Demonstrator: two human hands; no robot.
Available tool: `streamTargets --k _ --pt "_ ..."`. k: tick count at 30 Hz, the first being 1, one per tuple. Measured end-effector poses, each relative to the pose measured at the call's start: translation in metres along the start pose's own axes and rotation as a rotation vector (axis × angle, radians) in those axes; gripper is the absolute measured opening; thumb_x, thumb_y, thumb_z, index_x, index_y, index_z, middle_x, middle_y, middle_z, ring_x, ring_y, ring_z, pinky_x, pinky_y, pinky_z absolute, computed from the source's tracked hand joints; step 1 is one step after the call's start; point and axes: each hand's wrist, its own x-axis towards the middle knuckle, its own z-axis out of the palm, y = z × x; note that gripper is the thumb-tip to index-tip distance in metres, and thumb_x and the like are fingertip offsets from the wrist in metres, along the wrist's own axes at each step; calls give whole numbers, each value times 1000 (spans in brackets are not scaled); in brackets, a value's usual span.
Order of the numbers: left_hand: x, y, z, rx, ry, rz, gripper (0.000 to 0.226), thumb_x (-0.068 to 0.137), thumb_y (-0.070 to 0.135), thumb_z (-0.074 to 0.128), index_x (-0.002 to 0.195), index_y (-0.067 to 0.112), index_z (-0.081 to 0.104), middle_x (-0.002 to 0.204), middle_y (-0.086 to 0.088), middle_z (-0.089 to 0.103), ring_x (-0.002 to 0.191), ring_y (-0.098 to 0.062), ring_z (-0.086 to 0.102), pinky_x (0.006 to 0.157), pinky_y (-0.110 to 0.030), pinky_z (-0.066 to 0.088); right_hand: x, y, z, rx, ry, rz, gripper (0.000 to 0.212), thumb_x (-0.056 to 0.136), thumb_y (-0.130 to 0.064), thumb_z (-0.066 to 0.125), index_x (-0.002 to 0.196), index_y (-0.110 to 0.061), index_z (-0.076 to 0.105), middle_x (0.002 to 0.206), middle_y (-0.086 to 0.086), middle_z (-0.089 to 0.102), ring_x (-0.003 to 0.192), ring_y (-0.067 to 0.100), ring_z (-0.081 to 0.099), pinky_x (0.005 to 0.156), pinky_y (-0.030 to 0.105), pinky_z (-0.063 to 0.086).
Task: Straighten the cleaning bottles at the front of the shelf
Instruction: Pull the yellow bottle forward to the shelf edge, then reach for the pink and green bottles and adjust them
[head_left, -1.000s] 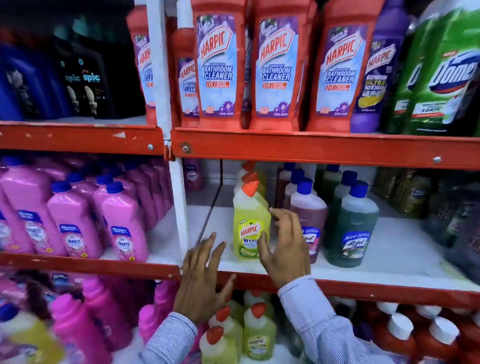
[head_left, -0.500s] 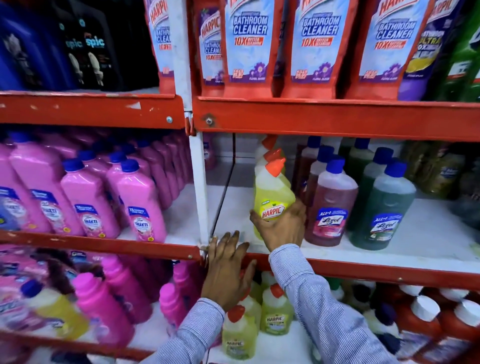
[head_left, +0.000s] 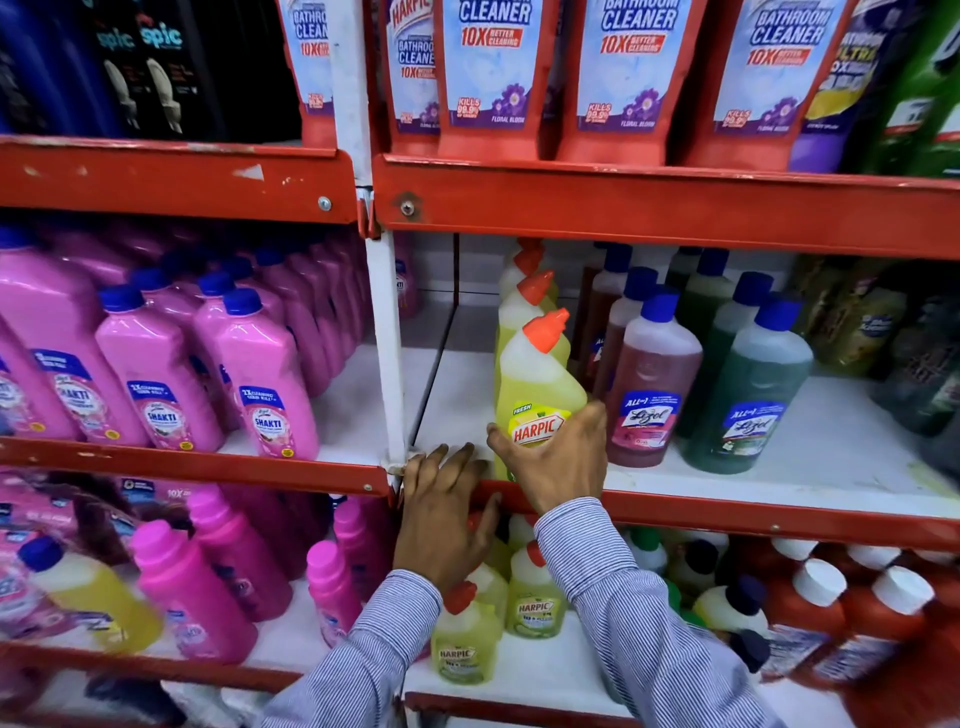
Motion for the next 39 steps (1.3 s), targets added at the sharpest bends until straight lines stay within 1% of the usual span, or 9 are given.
streamTargets --k 7,9,11,14,18,20,24,32,39 --pt "-1 9 0 35 11 -61 51 87 48 49 126 17 63 137 -6 65 133 -34 52 118 -48 20 -3 7 -11 35 -10 -79 102 49 -68 75 124 -8 39 121 13 52 116 33 51 95 46 50" --pt "-1 10 2 41 16 -74 52 87 50 48 125 18 63 138 -6 64 134 -34 50 120 -49 21 -3 19 -21 112 58 -134 97 59 -67 69 129 -8 40 125 12 51 119 29 48 100 43 45" --pt "-1 13 3 44 18 -91 52 88 52 47 125 19 62 141 -6 61 136 -34 47 122 -52 22 0 35 -32 177 174 -158 80 70 -57 67 128 -8 42 124 13 51 115 29 48 98 43 43" --pt "-1 20 6 28 52 -128 53 90 56 46 123 18 62 145 -7 57 137 -34 46 122 -55 21 21 57 -41 129 288 -71 76 70 -43 71 127 -4 41 123 19 49 114 35 45 97 46 40" --pt "-3 23 9 25 91 -139 55 91 56 46 127 18 60 149 -8 55 138 -34 46 122 -59 23 52 66 -42 -13 232 84 102 57 -43 84 136 -1 34 134 24 44 123 40 42 101 49 38" --pt "-4 24 9 26 95 -147 56 91 57 45 128 17 59 150 -8 54 138 -33 45 122 -58 23 62 69 -41 -16 162 114 106 57 -43 85 138 -1 31 134 24 46 123 42 45 100 51 40" --pt "-4 24 8 37 82 -162 57 91 58 45 131 19 59 150 -6 54 138 -32 46 123 -56 22 66 72 -39 10 118 118 103 56 -44 85 134 -1 33 127 24 51 117 42 51 97 53 45" --pt "-5 26 8 39 108 -179 54 90 57 47 127 21 62 147 -3 57 133 -28 49 122 -54 26 44 81 -53 -16 109 62 89 54 -46 82 117 -2 37 115 21 55 109 39 53 92 49 47" --pt "-5 27 9 55 125 -188 51 89 56 49 122 20 64 143 -4 60 128 -30 52 118 -55 30 36 83 -63 -25 64 29 96 53 -46 83 123 -2 35 120 19 54 113 38 52 95 49 47"
